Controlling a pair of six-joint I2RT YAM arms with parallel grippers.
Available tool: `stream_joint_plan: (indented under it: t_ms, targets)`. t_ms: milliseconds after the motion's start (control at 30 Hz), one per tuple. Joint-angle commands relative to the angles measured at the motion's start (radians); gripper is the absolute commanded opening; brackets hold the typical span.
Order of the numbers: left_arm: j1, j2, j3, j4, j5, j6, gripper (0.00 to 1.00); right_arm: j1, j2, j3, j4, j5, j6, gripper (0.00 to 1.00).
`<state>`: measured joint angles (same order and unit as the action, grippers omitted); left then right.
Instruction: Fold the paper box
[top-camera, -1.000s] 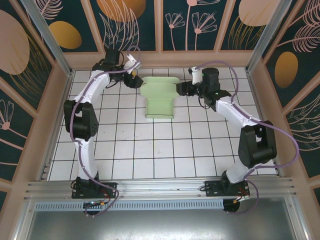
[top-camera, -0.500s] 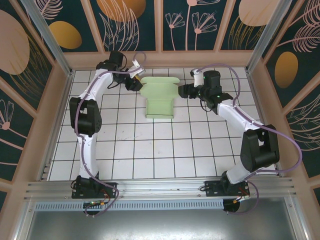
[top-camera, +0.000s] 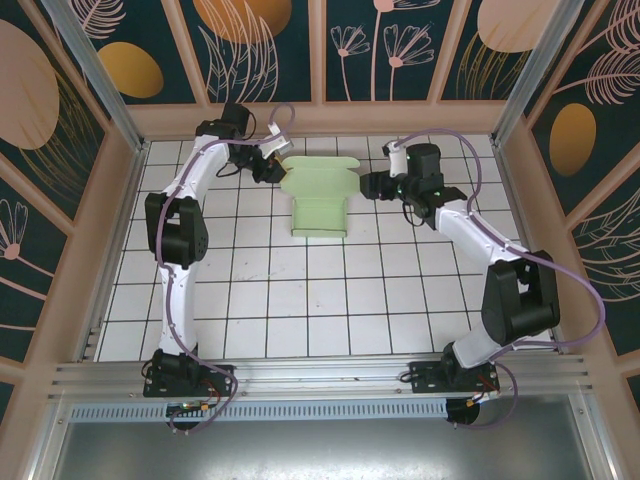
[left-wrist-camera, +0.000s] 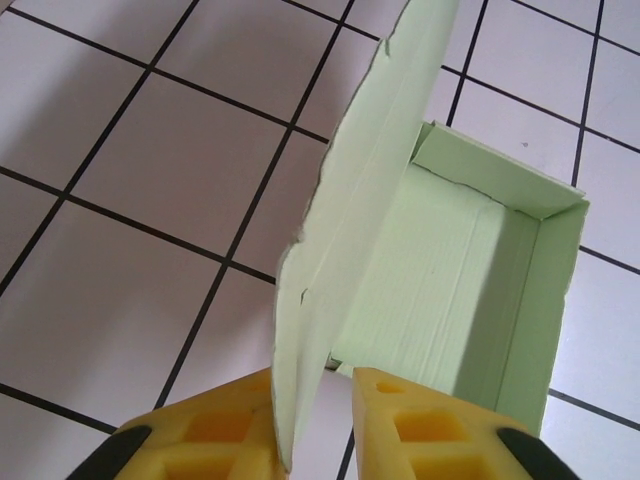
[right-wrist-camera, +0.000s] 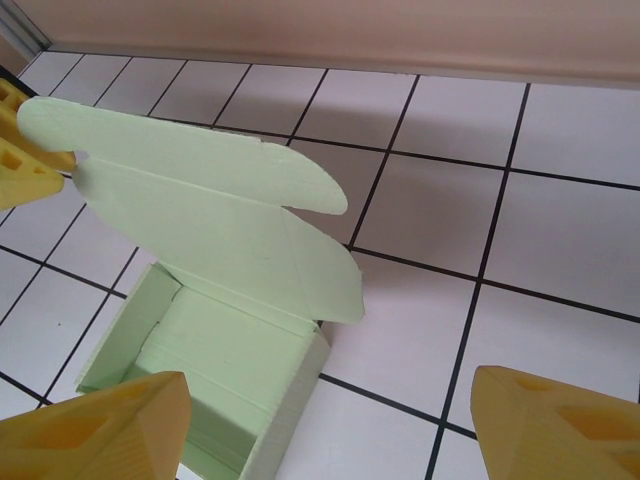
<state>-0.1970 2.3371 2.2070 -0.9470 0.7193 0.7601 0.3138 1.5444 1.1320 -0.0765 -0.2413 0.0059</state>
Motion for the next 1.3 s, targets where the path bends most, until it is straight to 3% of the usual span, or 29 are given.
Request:
stream_joint_plan:
  t_ms: [0,367,500,700,1067,1133,1267]
  targets:
    - [0.000,0.032,0.041,-0.032,0.034,0.024,0.23,0.002,-0.056,-0.023,-0.012,0.032,-0.001,0.75]
    - [0.000,0.058,0.066,-0.006,0.053,-0.008,0.20,0.002,-0.058,-0.032,-0.012,0.046,-0.004,0.75]
    - [0.000,0.065,0.072,0.005,0.075,-0.008,0.13,0.001,-0.058,-0.035,-0.011,0.051,-0.003,0.74]
    - [-0.001,0.073,0.070,0.032,0.090,-0.023,0.24,0.001,-0.060,-0.038,-0.016,0.059,-0.006,0.74]
    - [-0.001,0.096,0.072,0.068,0.118,-0.025,0.24,0.001,-0.050,-0.037,-0.012,0.065,-0.006,0.75]
    - [0.000,0.100,0.072,0.073,0.127,-0.029,0.23,0.001,-0.049,-0.038,-0.011,0.066,-0.006,0.75]
    - [-0.001,0.107,0.079,0.105,0.146,-0.035,0.11,0.001,-0.049,-0.042,-0.014,0.071,-0.004,0.75]
